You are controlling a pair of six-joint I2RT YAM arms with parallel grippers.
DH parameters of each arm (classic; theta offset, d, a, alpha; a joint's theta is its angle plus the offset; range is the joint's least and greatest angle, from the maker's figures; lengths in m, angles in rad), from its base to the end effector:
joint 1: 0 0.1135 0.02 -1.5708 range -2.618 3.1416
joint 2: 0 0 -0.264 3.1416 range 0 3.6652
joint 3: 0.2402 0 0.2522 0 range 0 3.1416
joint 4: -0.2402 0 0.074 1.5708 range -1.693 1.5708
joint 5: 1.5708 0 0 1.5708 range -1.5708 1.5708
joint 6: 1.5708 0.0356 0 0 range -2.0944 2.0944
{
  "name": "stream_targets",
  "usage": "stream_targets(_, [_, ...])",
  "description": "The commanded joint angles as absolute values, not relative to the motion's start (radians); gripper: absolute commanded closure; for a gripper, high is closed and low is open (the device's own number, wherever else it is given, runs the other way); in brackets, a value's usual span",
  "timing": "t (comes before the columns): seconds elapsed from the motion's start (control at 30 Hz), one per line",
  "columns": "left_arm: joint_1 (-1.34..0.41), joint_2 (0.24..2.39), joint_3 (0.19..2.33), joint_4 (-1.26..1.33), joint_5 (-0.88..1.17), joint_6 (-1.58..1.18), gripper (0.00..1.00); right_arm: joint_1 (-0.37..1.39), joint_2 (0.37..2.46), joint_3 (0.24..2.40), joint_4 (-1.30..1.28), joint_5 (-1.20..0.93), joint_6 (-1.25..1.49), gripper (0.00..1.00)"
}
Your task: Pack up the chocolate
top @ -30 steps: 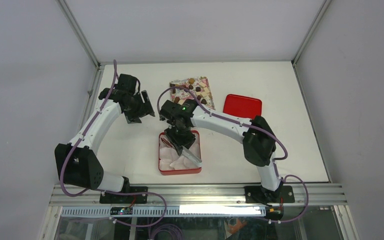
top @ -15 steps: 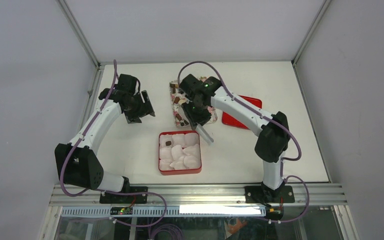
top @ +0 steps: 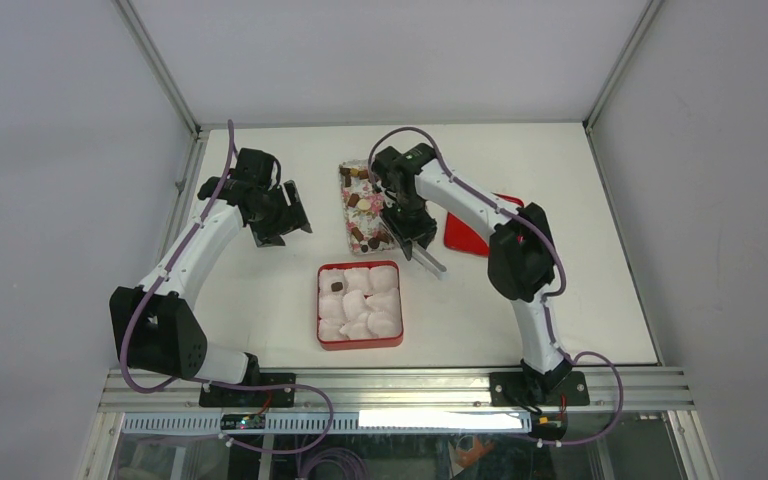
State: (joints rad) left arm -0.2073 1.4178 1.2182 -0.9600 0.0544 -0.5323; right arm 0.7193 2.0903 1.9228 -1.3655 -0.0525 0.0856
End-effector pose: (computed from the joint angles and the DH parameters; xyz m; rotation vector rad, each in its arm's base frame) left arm 0.2692 -0.0586 0.2842 -0.4317 2.7304 -0.2785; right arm 0.3047 0.2694 0.2515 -0.9754 2.9697 0.0986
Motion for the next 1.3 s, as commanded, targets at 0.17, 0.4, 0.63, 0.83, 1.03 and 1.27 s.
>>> stream_targets(0.17, [-0.196,1.387,1.226,-0.928,0.078,-0.534,0.31,0.706,2.146,2.04,-1.446,-0.085,0.005,0.59])
stream_targets(0.4, [-0.197,1.391,1.225,-0.928,0.078,-0.535,0.31,0.706,2.187,2.057,-1.465,-0.087,-0.03,0.57])
stream_targets(0.63, [-0.196,1.388,1.218,-0.926,0.075,-0.535,0.31,0.7,2.222,2.084,-1.452,-0.049,-0.022,0.57])
stream_targets(0.83, [-0.196,1.384,1.213,-0.926,0.072,-0.538,0.31,0.693,2.242,2.105,-1.43,-0.064,-0.012,0.57])
stream_targets(1.03, [-0.196,1.384,1.211,-0.927,0.071,-0.538,0.31,0.691,2.222,2.099,-1.425,-0.063,-0.011,0.78])
stream_targets(1.27, [-0.196,1.384,1.214,-0.926,0.065,-0.538,0.31,0.685,2.124,2.085,-1.393,-0.06,0.029,0.99])
